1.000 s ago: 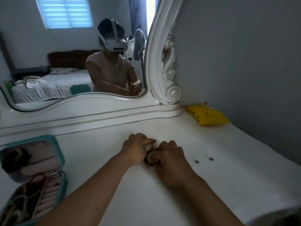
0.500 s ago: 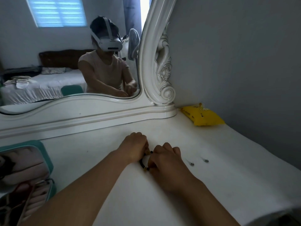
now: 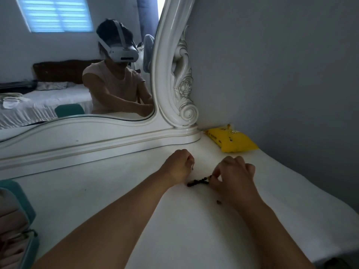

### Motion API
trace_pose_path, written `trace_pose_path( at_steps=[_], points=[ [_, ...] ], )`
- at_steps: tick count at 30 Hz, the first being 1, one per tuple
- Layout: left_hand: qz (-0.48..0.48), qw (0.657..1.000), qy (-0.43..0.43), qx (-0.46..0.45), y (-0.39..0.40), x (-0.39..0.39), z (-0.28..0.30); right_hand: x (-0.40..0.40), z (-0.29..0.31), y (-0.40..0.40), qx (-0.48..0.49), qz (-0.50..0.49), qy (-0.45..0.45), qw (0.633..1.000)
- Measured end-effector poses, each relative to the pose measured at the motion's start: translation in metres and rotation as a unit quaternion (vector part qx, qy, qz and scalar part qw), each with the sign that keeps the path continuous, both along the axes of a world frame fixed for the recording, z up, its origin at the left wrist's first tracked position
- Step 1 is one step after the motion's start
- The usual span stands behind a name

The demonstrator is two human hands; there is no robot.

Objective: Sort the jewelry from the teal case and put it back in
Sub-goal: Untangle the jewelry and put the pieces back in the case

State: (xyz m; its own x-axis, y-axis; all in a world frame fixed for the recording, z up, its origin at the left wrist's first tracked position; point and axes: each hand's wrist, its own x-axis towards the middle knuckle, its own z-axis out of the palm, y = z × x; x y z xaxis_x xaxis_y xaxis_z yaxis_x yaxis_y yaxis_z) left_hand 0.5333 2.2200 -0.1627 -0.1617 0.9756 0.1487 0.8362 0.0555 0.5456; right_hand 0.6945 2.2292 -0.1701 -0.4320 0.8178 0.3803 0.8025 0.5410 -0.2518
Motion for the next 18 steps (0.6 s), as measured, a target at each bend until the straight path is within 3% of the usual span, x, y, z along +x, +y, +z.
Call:
trace_pose_path(
  at_steps=[8, 18],
  points=[
    [-0.025, 1.000, -0.008, 0.013, 0.020, 0.034, -0.026, 0.040, -0.012, 0.021, -0.075, -0.124, -0.012, 0.989],
    [-0.053, 0.998, -0.004, 0.015, 0.010, 0.059, -0.029, 0.062, -0.006, 0.016, -0.074, -0.153, -0.019, 0.985]
  ],
)
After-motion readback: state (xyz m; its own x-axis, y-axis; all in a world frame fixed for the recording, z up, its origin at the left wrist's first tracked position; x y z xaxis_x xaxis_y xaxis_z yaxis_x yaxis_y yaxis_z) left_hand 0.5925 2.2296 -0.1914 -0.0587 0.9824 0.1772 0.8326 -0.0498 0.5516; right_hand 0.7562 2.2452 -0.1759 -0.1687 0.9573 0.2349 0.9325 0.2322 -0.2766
